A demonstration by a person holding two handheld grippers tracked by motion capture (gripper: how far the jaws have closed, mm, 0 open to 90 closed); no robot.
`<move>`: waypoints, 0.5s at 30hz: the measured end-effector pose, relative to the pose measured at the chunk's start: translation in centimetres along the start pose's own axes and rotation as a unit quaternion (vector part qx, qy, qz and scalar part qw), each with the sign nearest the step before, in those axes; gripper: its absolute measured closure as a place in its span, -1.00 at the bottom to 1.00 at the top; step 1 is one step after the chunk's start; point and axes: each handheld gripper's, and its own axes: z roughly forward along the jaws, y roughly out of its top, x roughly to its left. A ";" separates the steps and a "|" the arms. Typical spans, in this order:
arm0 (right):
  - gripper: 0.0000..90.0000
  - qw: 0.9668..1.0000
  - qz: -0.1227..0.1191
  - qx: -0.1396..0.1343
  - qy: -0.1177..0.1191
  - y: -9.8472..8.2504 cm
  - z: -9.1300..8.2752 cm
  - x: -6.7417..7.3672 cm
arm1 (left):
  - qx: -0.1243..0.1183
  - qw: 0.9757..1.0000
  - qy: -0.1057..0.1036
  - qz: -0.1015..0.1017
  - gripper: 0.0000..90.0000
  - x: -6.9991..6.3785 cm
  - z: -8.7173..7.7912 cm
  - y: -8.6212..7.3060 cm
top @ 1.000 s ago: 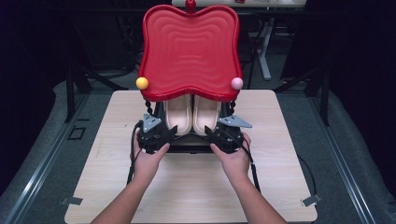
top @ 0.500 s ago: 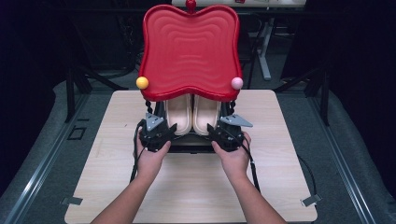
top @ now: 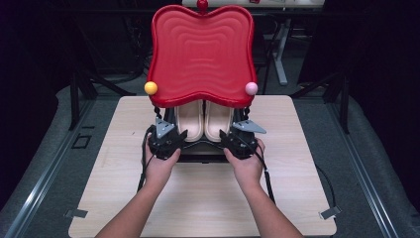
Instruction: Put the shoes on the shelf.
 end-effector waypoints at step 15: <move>0.44 0.999 -0.047 -0.004 0.014 0.0 -0.5 -0.6 | -0.006 1.000 -0.024 0.014 0.34 0.9 -0.5 -0.5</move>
